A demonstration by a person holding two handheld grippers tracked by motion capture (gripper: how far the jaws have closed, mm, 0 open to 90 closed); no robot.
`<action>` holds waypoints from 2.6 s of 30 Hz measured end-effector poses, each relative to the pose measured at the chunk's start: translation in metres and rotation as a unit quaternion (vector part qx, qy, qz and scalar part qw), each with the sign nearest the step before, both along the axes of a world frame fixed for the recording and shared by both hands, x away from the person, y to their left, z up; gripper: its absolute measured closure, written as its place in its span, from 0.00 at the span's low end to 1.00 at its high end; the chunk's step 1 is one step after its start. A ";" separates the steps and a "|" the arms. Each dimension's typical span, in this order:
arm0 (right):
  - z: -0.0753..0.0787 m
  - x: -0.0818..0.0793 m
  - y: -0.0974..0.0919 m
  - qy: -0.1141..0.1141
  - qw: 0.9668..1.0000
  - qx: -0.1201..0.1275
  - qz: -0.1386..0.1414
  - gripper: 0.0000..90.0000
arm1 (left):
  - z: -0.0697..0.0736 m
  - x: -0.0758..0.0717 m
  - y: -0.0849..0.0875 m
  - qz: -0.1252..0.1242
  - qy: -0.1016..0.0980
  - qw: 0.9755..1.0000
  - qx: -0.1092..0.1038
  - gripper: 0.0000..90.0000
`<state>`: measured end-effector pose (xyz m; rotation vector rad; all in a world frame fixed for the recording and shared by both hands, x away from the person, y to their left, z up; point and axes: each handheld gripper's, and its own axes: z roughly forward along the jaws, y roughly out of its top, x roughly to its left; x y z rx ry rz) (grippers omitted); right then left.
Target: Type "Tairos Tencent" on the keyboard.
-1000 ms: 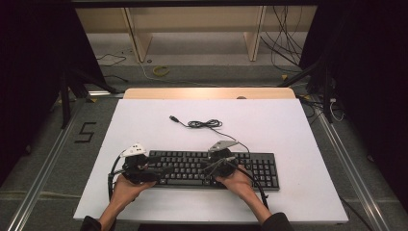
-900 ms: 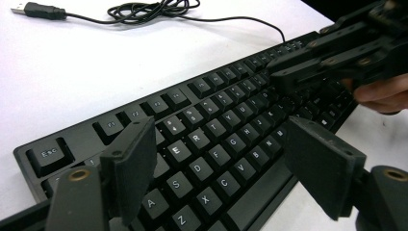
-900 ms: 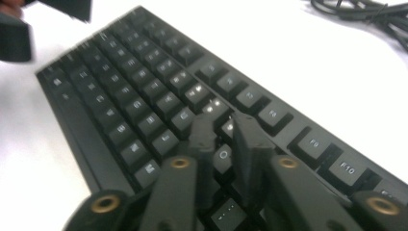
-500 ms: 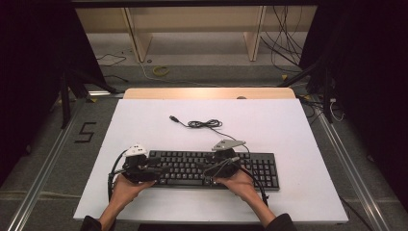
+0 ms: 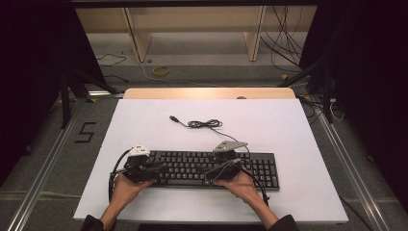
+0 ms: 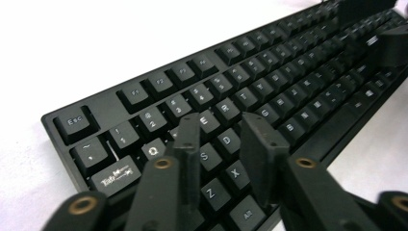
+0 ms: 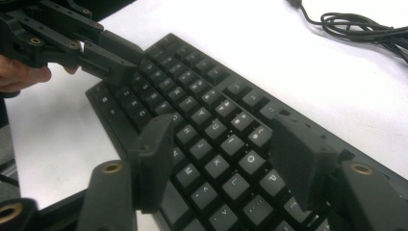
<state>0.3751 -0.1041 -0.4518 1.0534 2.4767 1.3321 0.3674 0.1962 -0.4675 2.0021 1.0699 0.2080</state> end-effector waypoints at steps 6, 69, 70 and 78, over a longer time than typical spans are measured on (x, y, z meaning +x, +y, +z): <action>-0.002 -0.004 -0.001 -0.003 1.000 0.001 0.006 0.42 | -0.003 0.003 -0.003 0.003 0.007 1.000 0.018 0.87; -0.005 -0.016 0.004 -0.013 1.000 0.002 0.021 0.39 | 0.005 0.000 0.002 0.024 -0.016 0.998 -0.058 0.40; -0.005 -0.016 0.004 -0.013 1.000 0.002 0.021 0.39 | 0.005 0.000 0.002 0.024 -0.016 0.998 -0.058 0.39; -0.005 -0.018 0.011 -0.012 0.999 0.007 0.035 0.50 | 0.006 -0.004 0.002 0.022 -0.017 0.998 -0.063 0.36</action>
